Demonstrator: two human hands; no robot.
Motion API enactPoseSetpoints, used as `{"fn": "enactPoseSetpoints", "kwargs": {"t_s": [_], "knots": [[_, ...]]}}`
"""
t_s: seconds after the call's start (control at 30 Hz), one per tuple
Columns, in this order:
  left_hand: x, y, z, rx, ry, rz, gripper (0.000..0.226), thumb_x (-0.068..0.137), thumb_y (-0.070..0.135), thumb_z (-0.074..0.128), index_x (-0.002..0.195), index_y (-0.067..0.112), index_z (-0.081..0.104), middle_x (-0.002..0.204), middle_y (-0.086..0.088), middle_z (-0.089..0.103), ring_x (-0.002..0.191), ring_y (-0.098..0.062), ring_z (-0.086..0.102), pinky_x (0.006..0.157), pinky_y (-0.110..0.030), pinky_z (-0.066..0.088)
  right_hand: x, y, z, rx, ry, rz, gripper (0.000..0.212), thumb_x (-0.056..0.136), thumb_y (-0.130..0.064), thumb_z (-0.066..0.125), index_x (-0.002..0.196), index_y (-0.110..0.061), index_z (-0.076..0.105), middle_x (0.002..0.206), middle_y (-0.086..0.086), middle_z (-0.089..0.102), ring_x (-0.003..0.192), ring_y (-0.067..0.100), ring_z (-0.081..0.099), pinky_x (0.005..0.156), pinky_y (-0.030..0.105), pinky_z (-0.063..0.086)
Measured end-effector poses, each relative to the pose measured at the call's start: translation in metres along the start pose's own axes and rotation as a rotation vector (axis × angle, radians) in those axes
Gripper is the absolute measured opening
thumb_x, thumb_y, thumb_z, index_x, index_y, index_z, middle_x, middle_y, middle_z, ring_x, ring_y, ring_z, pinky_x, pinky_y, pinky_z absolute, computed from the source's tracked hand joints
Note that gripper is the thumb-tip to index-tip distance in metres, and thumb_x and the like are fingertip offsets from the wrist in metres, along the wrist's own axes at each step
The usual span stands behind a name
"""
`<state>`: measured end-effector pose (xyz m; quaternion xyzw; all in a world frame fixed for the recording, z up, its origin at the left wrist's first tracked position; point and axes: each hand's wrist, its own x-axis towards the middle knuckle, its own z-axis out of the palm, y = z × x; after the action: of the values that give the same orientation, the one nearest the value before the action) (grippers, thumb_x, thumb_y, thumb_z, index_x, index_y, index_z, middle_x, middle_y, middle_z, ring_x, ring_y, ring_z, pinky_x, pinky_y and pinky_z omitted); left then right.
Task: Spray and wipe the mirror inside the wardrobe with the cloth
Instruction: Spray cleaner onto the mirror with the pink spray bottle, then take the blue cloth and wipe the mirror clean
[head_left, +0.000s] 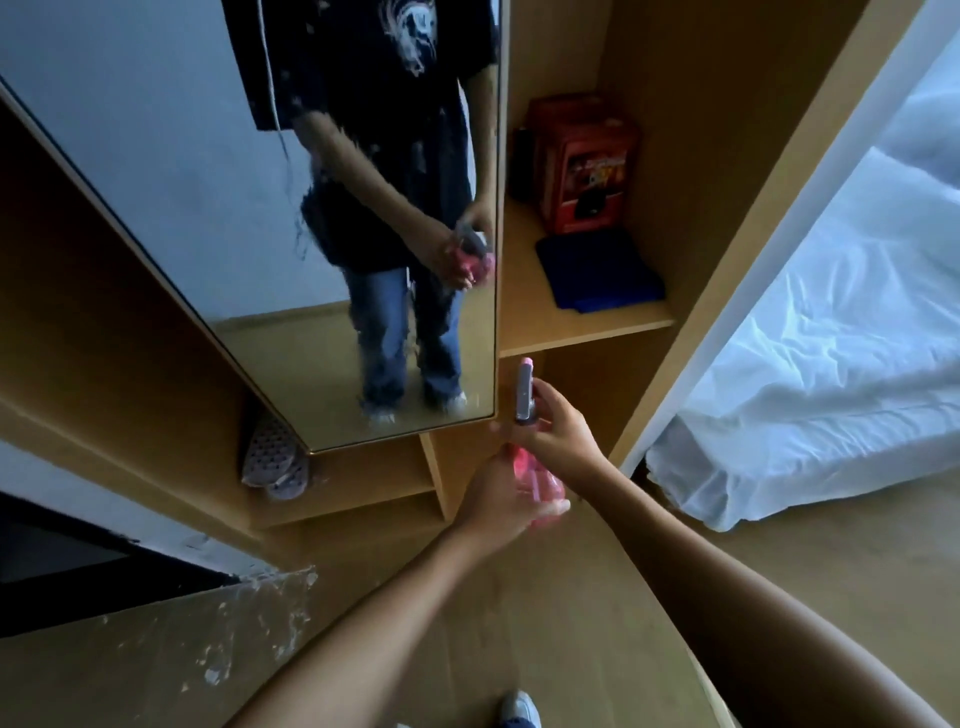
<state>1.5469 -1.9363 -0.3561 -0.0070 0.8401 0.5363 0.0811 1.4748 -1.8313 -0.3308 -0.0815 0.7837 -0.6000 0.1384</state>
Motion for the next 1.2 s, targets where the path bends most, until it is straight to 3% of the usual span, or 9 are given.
{"fn": "enactPoseSetpoints", "kwargs": {"t_s": [0.17, 0.37, 0.5, 0.67, 0.77, 0.87, 0.97, 1.07, 1.2], "knots": [[0.021, 0.040, -0.005, -0.027, -0.162, 0.064, 0.024, 0.075, 0.026, 0.079, 0.087, 0.042, 0.066, 0.084, 0.018, 0.070, 0.074, 0.004, 0.067, 0.062, -0.010, 0.051, 0.005, -0.012, -0.058, 0.014, -0.066, -0.018, 0.063, 0.073, -0.027, 0.085, 0.125, -0.032, 0.049, 0.120, -0.011, 0.058, 0.110, 0.013, 0.061, 0.088, 0.032, 0.055], [0.055, 0.068, -0.008, 0.022, -0.320, 0.089, 0.038, 0.076, 0.019, 0.078, 0.094, 0.048, 0.060, 0.089, 0.033, 0.065, 0.082, 0.015, 0.062, 0.061, -0.002, 0.047, 0.016, -0.027, -0.094, -0.072, 0.080, -0.077, 0.063, 0.064, -0.037, 0.089, 0.114, -0.027, 0.051, 0.104, -0.015, 0.062, 0.093, 0.001, 0.064, 0.061, 0.008, 0.049], [0.084, 0.079, -0.006, -0.008, -0.322, 0.055, 0.052, 0.072, 0.030, 0.079, 0.118, 0.037, 0.054, 0.112, 0.014, 0.063, 0.103, -0.001, 0.062, 0.084, -0.023, 0.053, 0.034, -0.038, -0.105, -0.173, 0.251, -0.169, 0.059, 0.065, -0.035, 0.089, 0.107, -0.028, 0.048, 0.101, -0.014, 0.059, 0.088, 0.001, 0.062, 0.061, 0.010, 0.047], [0.122, 0.091, 0.004, -0.040, -0.169, 0.033, 0.075, 0.060, 0.050, 0.085, 0.122, 0.046, 0.042, 0.109, 0.029, 0.050, 0.104, 0.007, 0.051, 0.085, -0.015, 0.046, 0.066, -0.060, -0.116, -0.307, 0.333, -0.265, 0.057, 0.066, -0.038, 0.087, 0.105, -0.025, 0.046, 0.103, -0.012, 0.055, 0.087, 0.000, 0.057, 0.060, 0.009, 0.044], [0.149, 0.094, -0.004, -0.049, -0.060, 0.023, 0.057, 0.059, 0.046, 0.086, 0.095, 0.061, 0.044, 0.096, 0.034, 0.050, 0.089, 0.015, 0.050, 0.067, -0.004, 0.039, 0.094, -0.074, -0.129, -0.329, 0.279, -0.236, 0.060, 0.066, -0.037, 0.088, 0.105, -0.021, 0.046, 0.107, -0.006, 0.058, 0.092, 0.008, 0.059, 0.066, 0.016, 0.048], [0.178, 0.095, -0.020, -0.065, -0.078, 0.036, 0.063, 0.061, 0.041, 0.086, 0.110, 0.051, 0.048, 0.111, 0.024, 0.055, 0.103, 0.002, 0.054, 0.079, -0.013, 0.045, 0.121, -0.092, -0.147, -0.288, 0.173, -0.136, 0.055, 0.068, -0.038, 0.087, 0.106, -0.023, 0.050, 0.101, -0.011, 0.059, 0.086, 0.003, 0.059, 0.061, 0.011, 0.045], [0.201, 0.090, -0.032, -0.069, -0.084, 0.012, 0.066, 0.063, 0.037, 0.086, 0.110, 0.050, 0.042, 0.106, 0.026, 0.052, 0.097, 0.008, 0.049, 0.083, -0.014, 0.039, 0.148, -0.101, -0.160, -0.338, 0.065, -0.141, 0.033, 0.081, -0.031, 0.078, 0.103, -0.018, 0.058, 0.094, -0.009, 0.062, 0.078, 0.006, 0.059, 0.059, 0.012, 0.043], [0.221, 0.081, -0.037, -0.041, -0.080, -0.017, 0.068, 0.068, 0.025, 0.086, 0.124, 0.031, 0.047, 0.115, 0.016, 0.057, 0.109, -0.004, 0.055, 0.095, -0.023, 0.044, 0.172, -0.103, -0.161, -0.337, 0.019, -0.170, 0.019, 0.086, -0.020, 0.073, 0.095, -0.007, 0.063, 0.089, -0.001, 0.064, 0.073, 0.007, 0.057, 0.056, 0.012, 0.046], [0.241, 0.074, -0.044, -0.090, -0.012, -0.069, 0.067, 0.070, 0.010, 0.084, 0.122, 0.030, 0.046, 0.106, 0.015, 0.059, 0.094, 0.003, 0.057, 0.066, -0.003, 0.046, 0.201, -0.097, -0.157, -0.284, -0.018, -0.182, 0.012, 0.085, -0.016, 0.075, 0.083, -0.018, 0.063, 0.082, -0.003, 0.063, 0.073, 0.008, 0.057, 0.057, 0.015, 0.047]]}}
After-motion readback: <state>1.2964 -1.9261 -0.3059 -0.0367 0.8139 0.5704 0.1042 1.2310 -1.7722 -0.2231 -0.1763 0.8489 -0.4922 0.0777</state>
